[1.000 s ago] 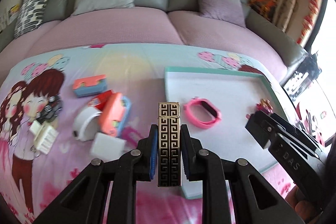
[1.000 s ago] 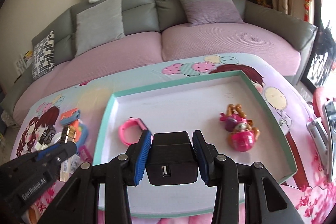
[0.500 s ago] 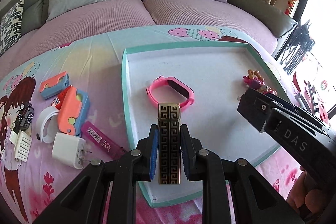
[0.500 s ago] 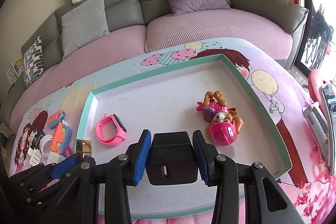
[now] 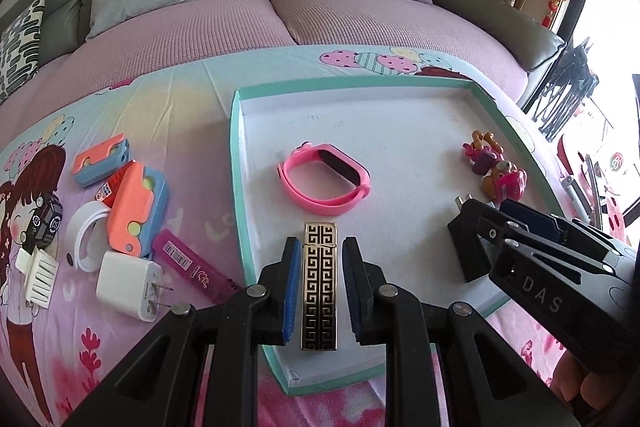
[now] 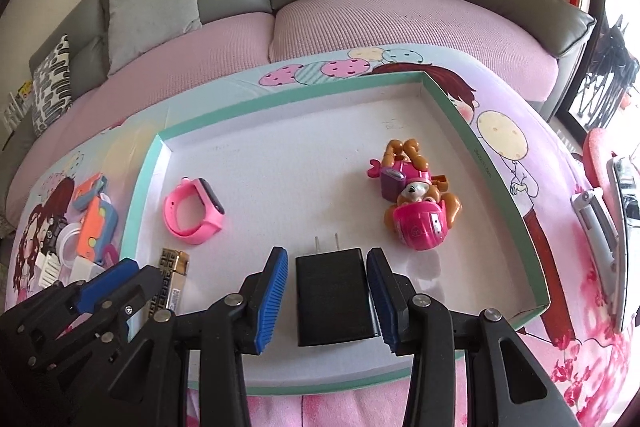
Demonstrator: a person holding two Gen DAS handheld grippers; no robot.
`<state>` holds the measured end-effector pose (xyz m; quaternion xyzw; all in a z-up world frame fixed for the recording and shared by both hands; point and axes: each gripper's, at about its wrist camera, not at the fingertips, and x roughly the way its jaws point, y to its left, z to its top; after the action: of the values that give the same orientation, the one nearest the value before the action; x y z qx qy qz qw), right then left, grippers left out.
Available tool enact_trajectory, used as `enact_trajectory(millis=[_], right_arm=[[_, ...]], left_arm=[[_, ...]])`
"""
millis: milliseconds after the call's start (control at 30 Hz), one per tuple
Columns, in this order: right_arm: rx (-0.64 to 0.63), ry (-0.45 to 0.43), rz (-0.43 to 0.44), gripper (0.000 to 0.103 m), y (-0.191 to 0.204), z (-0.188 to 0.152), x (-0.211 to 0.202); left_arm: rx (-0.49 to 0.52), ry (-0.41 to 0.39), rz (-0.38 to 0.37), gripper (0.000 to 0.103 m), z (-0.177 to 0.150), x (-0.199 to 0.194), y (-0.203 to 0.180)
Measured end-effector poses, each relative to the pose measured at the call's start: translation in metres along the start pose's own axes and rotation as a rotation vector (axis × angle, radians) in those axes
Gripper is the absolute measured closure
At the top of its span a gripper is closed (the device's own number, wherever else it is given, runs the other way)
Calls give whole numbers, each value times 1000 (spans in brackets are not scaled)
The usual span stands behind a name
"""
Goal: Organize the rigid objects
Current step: 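Carry the black charger and gold box into the tray and open both tools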
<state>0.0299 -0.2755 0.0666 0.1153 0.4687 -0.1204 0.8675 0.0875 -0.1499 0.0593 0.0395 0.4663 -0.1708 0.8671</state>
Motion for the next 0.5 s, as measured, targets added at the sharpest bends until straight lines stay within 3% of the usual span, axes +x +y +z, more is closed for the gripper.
enact_trajectory(millis=[233, 267, 333, 400, 500], right_arm=[[4, -42, 4, 58, -1, 2, -10], [7, -49, 6, 58, -1, 3, -11], [4, -50, 4, 58, 0, 3, -10], [-4, -38, -7, 58, 2, 3, -8], [-7, -28, -14, 58, 3, 2, -4]], left_arm=[[-12, -34, 6, 77, 3, -14, 5], [-18, -44, 10, 74, 3, -18, 7], [-35, -64, 19, 53, 5, -23, 12], [-52, -80, 29, 46, 6, -27, 17], [-75, -100, 60, 44, 7, -30, 26]])
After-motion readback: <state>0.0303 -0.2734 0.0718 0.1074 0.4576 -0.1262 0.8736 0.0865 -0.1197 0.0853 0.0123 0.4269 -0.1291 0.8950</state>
